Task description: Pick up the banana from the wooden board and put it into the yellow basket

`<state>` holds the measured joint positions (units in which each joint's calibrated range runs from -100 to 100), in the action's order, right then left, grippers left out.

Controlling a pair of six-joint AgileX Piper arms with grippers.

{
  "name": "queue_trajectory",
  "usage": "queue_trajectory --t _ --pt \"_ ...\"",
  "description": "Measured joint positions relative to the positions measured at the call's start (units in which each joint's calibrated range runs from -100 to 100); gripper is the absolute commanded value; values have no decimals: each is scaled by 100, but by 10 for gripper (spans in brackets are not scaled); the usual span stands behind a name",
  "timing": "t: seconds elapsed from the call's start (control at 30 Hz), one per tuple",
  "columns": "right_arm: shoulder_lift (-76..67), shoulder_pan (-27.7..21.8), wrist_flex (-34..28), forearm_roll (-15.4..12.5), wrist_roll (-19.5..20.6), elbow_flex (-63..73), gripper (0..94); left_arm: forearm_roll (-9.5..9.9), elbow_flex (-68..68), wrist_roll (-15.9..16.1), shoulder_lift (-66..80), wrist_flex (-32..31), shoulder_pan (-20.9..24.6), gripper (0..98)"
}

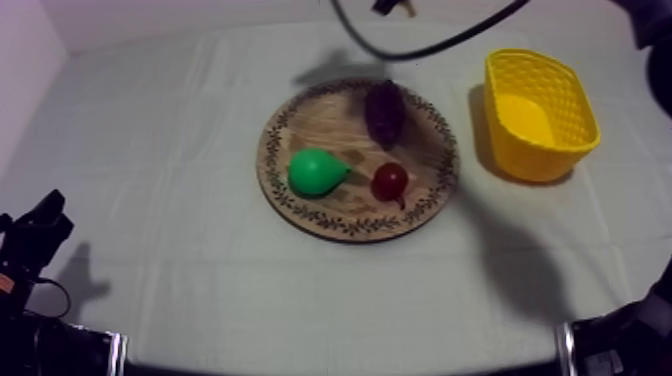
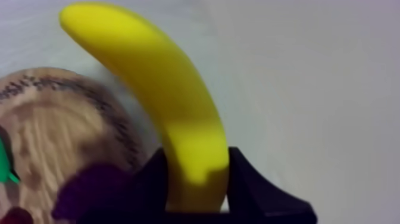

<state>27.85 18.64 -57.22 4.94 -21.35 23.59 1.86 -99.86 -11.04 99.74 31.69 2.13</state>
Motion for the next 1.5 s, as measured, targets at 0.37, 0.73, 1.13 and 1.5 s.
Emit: queue_trajectory --t 0.37,0.73,1.13,1.5 --pt "-1530 -1291 -179 -188 -45 -974 174 0 0 0 0 0 0 1" --pt "-2283 -2222 3 -96 624 -2902 160 0 0 0 0 0 0 1" --pt "-2482 -1981 433 193 1779 -5193 163 0 0 0 0 0 0 1" --pt "-2508 -1762 716 397 2260 -5943 164 0 0 0 0 0 0 1"
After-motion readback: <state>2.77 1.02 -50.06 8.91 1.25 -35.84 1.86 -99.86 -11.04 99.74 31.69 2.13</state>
